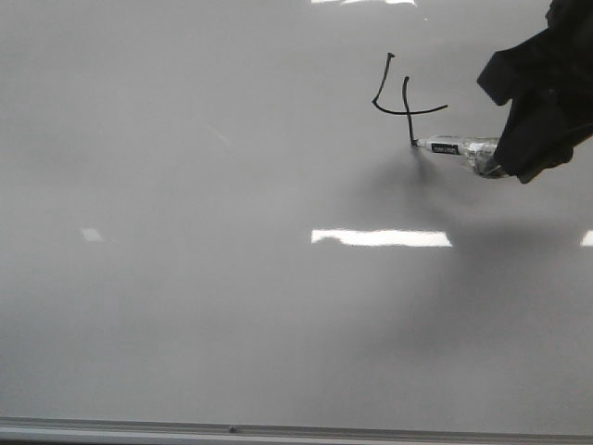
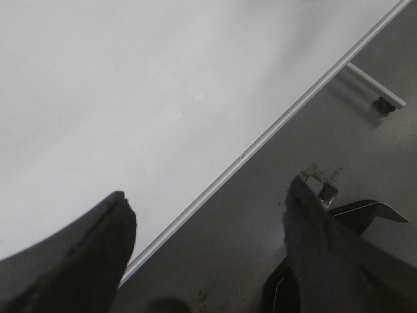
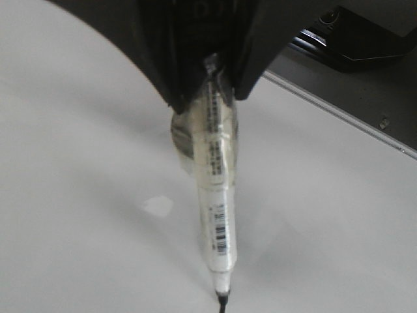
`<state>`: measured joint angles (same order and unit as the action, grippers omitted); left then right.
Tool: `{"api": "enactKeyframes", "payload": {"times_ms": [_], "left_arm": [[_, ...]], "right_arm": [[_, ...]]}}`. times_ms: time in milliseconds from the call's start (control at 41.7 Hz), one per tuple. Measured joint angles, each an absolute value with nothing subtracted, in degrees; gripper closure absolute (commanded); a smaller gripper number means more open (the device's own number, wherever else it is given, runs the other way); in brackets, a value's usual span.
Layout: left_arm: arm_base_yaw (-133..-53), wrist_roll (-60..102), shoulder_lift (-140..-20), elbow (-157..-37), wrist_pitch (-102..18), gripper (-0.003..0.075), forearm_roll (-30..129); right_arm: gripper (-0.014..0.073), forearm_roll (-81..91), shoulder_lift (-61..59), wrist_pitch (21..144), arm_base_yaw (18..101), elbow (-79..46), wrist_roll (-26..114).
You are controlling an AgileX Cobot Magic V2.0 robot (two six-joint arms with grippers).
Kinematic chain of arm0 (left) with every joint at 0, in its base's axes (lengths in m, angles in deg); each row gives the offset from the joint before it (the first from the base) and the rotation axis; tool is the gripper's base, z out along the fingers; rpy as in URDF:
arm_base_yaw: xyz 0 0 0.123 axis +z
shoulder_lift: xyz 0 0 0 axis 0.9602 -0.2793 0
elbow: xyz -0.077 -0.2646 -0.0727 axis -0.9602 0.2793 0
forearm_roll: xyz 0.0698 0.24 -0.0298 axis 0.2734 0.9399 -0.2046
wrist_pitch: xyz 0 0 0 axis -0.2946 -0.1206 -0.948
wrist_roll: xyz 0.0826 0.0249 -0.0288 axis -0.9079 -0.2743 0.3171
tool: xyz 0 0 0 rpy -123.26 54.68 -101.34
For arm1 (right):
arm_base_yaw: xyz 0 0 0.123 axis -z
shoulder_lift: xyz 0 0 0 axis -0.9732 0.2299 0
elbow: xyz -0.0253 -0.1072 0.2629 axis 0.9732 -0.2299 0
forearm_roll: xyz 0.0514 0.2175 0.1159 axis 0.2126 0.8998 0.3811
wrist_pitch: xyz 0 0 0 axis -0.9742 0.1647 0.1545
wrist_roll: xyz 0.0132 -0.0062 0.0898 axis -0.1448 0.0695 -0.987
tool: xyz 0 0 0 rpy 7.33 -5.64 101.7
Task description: Write number 4 on whiteboard
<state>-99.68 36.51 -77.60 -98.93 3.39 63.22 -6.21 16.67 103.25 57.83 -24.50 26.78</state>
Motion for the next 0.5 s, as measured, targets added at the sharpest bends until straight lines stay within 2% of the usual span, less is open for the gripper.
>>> {"api": "enactKeyframes", "payload": {"times_ms": [216, 504], "left_arm": [[-99.68, 36.51, -77.60, -98.93, 3.39, 0.0248, 63.22], [-103.53, 31.03, -77.60, -98.93, 3.29, 0.0248, 59.90]], "right_arm": [[0.0662, -5.39, 14.04, 104.09, 56.40, -24.50, 28.78], [0.0662, -1.39, 2.51, 110.70, 48.21, -24.50, 37.70]]}}
